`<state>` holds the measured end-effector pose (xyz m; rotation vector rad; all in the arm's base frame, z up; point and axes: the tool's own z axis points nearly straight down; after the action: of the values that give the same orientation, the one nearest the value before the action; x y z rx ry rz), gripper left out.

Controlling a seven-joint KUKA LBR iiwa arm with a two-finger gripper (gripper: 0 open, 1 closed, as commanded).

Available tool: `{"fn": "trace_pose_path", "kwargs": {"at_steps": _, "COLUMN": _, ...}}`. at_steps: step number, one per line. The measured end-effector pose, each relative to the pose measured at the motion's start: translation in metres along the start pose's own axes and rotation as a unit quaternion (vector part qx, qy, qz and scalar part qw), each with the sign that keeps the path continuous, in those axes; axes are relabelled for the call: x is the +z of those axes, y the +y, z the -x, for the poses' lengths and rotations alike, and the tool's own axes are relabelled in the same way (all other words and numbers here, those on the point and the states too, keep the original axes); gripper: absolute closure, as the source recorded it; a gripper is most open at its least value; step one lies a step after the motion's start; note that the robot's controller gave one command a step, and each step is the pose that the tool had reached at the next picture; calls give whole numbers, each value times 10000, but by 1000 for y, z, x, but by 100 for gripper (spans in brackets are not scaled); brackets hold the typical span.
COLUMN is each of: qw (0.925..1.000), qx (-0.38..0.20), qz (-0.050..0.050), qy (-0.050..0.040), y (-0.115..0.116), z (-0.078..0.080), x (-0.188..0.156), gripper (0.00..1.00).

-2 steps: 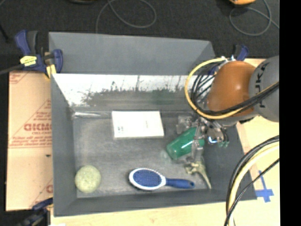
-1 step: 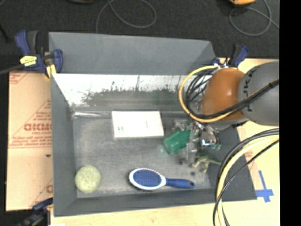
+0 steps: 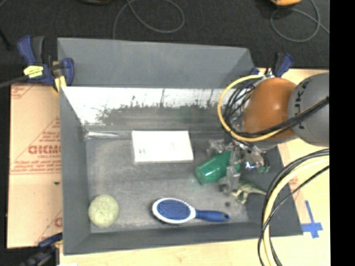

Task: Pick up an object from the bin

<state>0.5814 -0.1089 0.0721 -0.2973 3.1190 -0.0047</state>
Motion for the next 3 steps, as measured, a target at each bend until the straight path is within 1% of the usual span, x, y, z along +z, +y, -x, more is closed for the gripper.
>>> {"fn": "trace_pose_path", "kwargs": {"at_steps": 1, "qw": 9980, "qx": 633, "qz": 19, "qy": -6, "y": 15, "z": 0, "x": 1, "gripper": 0}}
{"fn": "trace_pose_path", "kwargs": {"at_steps": 2, "qw": 10000, "qx": -3, "qz": 15, "qy": -30, "y": 2, "z": 2, "x": -1, "gripper": 100}}
{"fn": "trace_pose_path", "kwargs": {"at_steps": 3, "qw": 10000, "qx": -4, "qz": 15, "qy": -30, "y": 2, "z": 2, "x": -1, "gripper": 100}}
